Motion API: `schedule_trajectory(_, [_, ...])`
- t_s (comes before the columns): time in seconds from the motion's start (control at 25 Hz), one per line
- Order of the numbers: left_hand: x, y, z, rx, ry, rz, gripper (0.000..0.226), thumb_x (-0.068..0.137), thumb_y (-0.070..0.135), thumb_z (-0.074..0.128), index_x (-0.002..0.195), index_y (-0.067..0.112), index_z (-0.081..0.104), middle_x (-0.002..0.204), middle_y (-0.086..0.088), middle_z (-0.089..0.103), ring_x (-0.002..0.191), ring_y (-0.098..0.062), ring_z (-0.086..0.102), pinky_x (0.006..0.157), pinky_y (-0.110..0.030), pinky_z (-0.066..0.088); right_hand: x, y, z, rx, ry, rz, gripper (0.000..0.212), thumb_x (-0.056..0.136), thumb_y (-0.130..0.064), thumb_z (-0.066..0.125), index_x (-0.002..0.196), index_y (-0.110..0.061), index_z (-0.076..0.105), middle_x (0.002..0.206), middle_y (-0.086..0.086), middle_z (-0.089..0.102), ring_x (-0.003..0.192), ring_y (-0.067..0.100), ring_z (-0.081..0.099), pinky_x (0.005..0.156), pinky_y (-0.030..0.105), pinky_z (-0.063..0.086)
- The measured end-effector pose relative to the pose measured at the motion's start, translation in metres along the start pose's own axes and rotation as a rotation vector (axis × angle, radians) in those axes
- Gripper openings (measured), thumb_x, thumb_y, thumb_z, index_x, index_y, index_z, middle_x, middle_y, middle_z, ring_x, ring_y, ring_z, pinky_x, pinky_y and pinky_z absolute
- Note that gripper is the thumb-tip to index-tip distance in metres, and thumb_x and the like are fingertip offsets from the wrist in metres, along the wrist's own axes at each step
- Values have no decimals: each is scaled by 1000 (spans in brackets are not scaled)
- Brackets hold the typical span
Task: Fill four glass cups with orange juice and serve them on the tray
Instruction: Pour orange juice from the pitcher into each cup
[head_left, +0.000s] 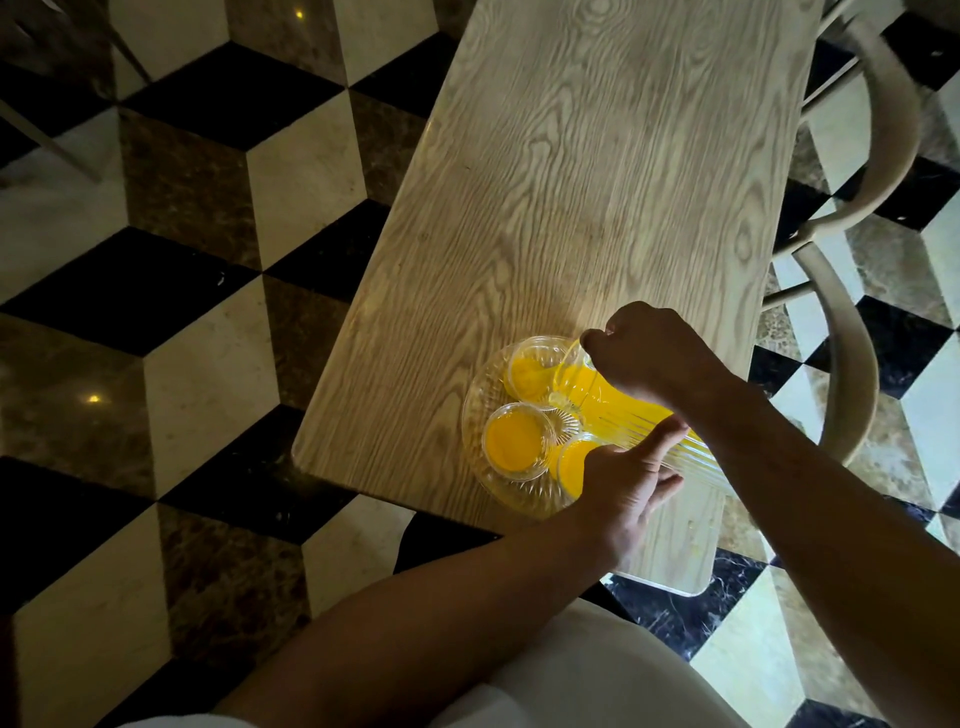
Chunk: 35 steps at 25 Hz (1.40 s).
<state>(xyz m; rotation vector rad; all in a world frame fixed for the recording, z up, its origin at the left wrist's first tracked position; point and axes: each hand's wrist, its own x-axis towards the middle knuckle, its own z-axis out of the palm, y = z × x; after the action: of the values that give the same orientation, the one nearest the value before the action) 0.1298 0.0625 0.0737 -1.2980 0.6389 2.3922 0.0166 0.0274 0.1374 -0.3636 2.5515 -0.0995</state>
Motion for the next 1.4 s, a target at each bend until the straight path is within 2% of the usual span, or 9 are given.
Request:
schedule_trajectory(0.24, [2, -1, 1, -10, -29, -4, 105, 7, 66, 99, 84, 7, 59, 77, -12, 56, 87, -26, 68, 95, -48, 64, 0, -2, 1, -16, -7, -9, 39, 99, -41, 46, 97, -7, 63, 111, 20, 67, 99, 38, 63, 74, 32, 39])
schedule_trajectory(0.36, [1, -1, 2, -9, -41, -11, 104, 8, 66, 99, 84, 7, 60, 82, -15, 58, 93, -29, 69, 97, -50, 63, 0, -3, 0, -27, -14, -5, 35, 98, -41, 46, 89, -10, 58, 99, 16, 63, 97, 37, 63, 74, 32, 38])
schedule_trajectory(0.52, [-2, 1, 4, -19, -58, -20, 104, 3, 68, 98, 80, 7, 65, 90, -19, 61, 109, -38, 73, 98, -49, 62, -2, -7, -4, -46, -19, -5, 34, 98, -39, 46, 75, -14, 49, 86, 11, 55, 81, 31, 52, 71, 32, 37])
schedule_trajectory(0.64, [0, 2, 5, -37, -67, -22, 105, 2, 69, 97, 81, 7, 66, 94, -21, 62, 124, -45, 67, 99, -49, 62, -2, -11, -4, -53, -20, -14, 33, 99, -39, 46, 82, -11, 53, 86, 11, 55, 82, 31, 52, 72, 32, 38])
schedule_trajectory(0.88, [4, 1, 6, -50, -94, -37, 107, 7, 67, 99, 89, 6, 67, 102, -22, 64, 122, -43, 69, 98, -48, 62, -2, -19, -7, -77, -21, -19, 31, 100, -39, 47, 84, -13, 52, 89, 13, 56, 92, 37, 60, 74, 33, 42])
schedule_trajectory(0.96, [5, 1, 6, -53, -92, -40, 106, 8, 67, 99, 90, 6, 68, 101, -22, 63, 112, -38, 72, 97, -47, 63, -2, -20, -7, -88, -36, -17, 30, 100, -39, 46, 84, -13, 51, 91, 14, 57, 98, 39, 63, 74, 33, 41])
schedule_trajectory(1.04, [6, 0, 6, -55, -91, -43, 107, 8, 67, 99, 89, 6, 69, 99, -23, 64, 103, -32, 70, 92, -43, 65, -2, -22, -7, -107, -52, -16, 31, 100, -38, 45, 82, -14, 49, 91, 12, 55, 92, 37, 60, 74, 33, 39])
schedule_trajectory(1.2, [5, 1, 5, -61, -109, -52, 107, 8, 67, 99, 90, 5, 69, 101, -24, 64, 110, -36, 72, 90, -41, 65, -4, -26, -8, -126, -64, -17, 30, 101, -38, 45, 83, -14, 49, 89, 10, 51, 84, 30, 50, 73, 33, 39])
schedule_trajectory(1.4, [5, 5, 4, -80, -119, -58, 106, 6, 66, 100, 87, 8, 65, 102, -24, 63, 101, -31, 68, 82, -37, 66, -5, -32, -10, -136, -64, -6, 37, 101, -38, 46, 70, -18, 42, 78, 6, 46, 82, 30, 50, 72, 33, 40])
